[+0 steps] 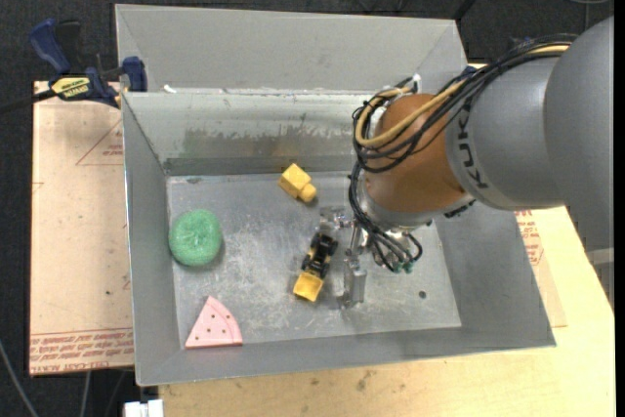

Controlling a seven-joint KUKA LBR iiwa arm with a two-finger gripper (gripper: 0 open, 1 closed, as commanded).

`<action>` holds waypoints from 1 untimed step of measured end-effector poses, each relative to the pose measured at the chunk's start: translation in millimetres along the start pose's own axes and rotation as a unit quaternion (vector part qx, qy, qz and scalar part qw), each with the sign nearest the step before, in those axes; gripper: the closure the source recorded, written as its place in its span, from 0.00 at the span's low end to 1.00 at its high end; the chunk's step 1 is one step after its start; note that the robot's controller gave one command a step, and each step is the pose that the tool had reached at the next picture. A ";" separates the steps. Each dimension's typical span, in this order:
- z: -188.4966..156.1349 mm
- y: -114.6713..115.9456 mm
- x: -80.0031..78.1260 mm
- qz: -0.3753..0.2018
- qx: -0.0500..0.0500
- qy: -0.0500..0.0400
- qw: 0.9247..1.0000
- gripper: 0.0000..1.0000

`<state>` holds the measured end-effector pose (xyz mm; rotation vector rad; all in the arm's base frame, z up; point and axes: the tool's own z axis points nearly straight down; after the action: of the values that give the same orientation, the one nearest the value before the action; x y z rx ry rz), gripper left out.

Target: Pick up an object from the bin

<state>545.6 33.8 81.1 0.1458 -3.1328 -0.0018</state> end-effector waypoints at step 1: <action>7.6 20.3 -0.3 -0.079 0.001 -0.004 0.997 0.00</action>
Offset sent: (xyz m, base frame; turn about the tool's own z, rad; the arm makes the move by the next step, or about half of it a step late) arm 0.0075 0.0285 -0.0097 -0.3894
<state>544.0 54.0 73.5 0.3933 -3.1195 -0.0009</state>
